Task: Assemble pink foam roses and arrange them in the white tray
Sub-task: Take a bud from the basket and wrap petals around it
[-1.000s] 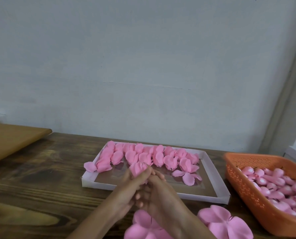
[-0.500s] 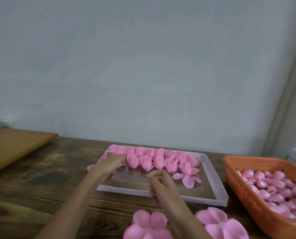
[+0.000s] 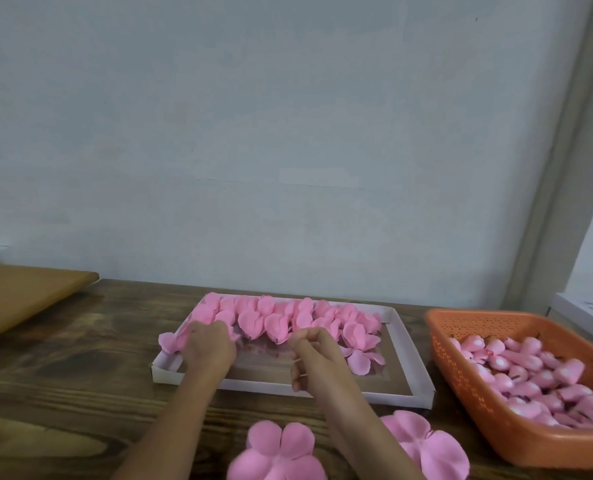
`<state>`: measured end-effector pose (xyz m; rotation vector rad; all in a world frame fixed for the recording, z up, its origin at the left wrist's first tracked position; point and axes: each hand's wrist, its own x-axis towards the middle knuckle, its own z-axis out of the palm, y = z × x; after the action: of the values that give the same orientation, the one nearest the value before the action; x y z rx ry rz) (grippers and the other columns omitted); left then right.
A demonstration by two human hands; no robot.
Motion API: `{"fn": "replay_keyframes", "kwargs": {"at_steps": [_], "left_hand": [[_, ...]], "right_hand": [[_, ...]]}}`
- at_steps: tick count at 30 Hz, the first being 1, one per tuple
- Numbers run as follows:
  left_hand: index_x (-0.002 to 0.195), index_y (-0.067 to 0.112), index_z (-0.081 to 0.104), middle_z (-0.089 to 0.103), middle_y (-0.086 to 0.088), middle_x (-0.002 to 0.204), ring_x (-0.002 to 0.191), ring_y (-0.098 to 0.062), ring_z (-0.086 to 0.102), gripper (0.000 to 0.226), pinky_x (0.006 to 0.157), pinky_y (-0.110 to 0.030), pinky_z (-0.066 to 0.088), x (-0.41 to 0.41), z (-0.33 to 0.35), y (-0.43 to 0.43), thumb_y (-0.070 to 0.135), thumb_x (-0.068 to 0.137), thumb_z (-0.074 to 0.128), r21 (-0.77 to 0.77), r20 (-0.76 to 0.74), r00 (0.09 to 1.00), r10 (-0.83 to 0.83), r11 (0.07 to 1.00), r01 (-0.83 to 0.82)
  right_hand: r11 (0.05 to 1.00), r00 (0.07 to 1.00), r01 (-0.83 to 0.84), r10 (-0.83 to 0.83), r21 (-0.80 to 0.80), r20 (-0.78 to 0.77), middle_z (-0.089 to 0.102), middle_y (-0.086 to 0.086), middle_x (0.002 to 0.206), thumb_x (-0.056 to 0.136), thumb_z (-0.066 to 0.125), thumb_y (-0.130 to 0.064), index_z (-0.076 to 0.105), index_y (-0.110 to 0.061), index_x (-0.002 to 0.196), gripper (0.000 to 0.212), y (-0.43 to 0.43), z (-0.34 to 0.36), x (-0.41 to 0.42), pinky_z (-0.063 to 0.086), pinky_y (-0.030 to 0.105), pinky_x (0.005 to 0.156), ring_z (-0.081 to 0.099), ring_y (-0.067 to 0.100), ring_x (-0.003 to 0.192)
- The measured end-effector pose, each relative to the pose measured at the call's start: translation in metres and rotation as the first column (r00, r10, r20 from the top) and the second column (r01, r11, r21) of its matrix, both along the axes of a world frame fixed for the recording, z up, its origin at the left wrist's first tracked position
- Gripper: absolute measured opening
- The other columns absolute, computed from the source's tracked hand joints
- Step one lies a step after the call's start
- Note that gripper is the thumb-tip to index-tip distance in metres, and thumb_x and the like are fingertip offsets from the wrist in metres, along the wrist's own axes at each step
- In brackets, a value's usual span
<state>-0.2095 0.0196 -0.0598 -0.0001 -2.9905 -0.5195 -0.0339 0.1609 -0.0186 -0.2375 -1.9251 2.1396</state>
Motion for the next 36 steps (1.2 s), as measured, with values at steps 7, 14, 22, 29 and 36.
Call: {"fn": "replay_keyframes", "kwargs": {"at_steps": [7,14,22,29,36], "left_hand": [[0.123,0.01,0.055,0.067,-0.005,0.108,0.09,-0.017,0.066,0.035,0.07,-0.025,0.051,0.006,0.004,-0.004,0.031,0.098,0.068,-0.079,-0.106,0.994,0.028,0.996,-0.036],[0.13,0.009,0.049,0.063,-0.006,0.11,0.096,-0.019,0.065,0.056,0.081,-0.028,0.05,0.003,0.007,-0.012,0.037,0.09,0.076,-0.009,-0.085,0.995,-0.045,0.999,0.044],[0.143,0.01,0.036,0.055,-0.015,0.133,0.11,-0.031,0.064,0.084,0.083,-0.036,0.054,0.047,0.036,-0.012,0.056,0.086,0.076,0.055,-0.199,0.975,-0.1,0.992,0.113],[0.097,0.034,0.057,0.054,0.02,0.087,0.079,0.002,0.05,0.033,0.064,-0.022,0.036,0.107,0.053,-0.031,0.059,0.08,0.071,-0.172,0.182,0.749,-0.637,0.729,0.662],[0.088,0.019,0.08,0.073,0.012,0.082,0.079,-0.005,0.068,0.011,0.071,-0.024,0.054,0.115,0.035,-0.027,0.027,0.08,0.083,0.134,0.172,0.659,-0.732,0.681,0.72]], "right_hand": [[1.0,1.0,0.006,-0.006,-0.005,0.003,0.059,-0.012,0.058,0.098,0.06,-0.018,0.06,-0.012,0.107,0.01,0.001,0.005,0.001,0.047,0.026,0.053,0.053,0.012,0.055],[0.999,0.999,0.046,-0.046,-0.004,0.008,0.059,-0.011,0.058,0.097,0.063,-0.019,0.061,-0.011,0.108,0.013,0.003,0.009,0.003,0.047,0.027,0.055,0.052,0.012,0.055],[0.991,0.991,0.133,-0.133,-0.01,-0.002,0.059,-0.004,0.066,0.097,0.062,-0.019,0.063,-0.017,0.107,0.01,0.01,0.012,0.005,0.047,0.03,0.061,0.052,0.015,0.062],[0.788,0.808,0.57,-0.485,0.235,-0.335,0.066,-0.002,0.081,0.097,0.061,-0.023,0.065,-0.022,0.099,0.004,0.127,0.083,0.012,0.051,0.033,0.061,0.06,0.014,0.063],[0.128,0.692,-0.218,-0.678,0.967,0.246,0.054,0.017,0.136,0.098,0.058,-0.018,0.054,-0.009,0.134,0.037,0.272,0.053,0.003,0.049,0.042,0.103,0.059,0.036,0.121]]}}
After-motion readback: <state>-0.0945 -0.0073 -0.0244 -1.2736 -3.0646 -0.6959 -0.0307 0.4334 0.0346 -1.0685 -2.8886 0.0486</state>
